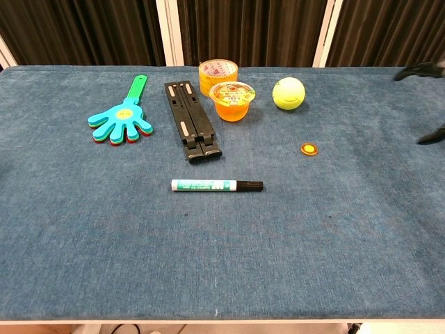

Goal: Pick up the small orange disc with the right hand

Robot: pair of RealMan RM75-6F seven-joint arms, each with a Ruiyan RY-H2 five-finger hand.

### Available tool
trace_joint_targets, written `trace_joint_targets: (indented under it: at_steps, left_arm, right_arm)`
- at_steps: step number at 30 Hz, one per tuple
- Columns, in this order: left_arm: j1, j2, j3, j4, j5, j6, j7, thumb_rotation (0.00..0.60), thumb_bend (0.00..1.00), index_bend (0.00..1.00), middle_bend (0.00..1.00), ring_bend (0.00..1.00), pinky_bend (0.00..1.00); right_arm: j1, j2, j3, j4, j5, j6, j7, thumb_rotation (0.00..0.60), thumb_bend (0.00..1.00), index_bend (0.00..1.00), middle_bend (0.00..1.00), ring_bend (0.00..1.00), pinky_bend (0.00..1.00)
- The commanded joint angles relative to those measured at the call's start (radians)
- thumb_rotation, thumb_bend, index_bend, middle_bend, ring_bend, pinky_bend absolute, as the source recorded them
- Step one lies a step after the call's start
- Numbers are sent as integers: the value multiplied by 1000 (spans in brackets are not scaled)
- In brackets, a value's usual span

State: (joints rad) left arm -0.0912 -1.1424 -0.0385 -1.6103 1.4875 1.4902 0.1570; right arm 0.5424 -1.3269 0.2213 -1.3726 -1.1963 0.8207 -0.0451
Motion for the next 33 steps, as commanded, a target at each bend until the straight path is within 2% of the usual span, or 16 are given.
trace_joint_targets:
  at_steps: [1,15,29,33]
  left_arm:
    - [-1,-1,0,1,1,0,3,600,228,123,8,0,118]
    - [-1,-2,-4,4,-7,-4,4,600,228,123,8,0,118]
    - [-4,-4,-6,13,-15,-10,4,600,228,122,8,0,118]
    - [-5,-5,-9,15,-22,-15,2,600,228,123,8,0,118]
  right_arm:
    - [32,-49,6,24,-6,-12,9,600,112,212,24,59,0]
    - [106,-226,-2,226,-2,-54,103,600,118,344,24,59,0]
    - [183,-355,-11,381,-55,-111,223,600,196,388,24,59,0]
    - [200,-379,-9,407,-63,-121,254,600,246,413,24,59,0]
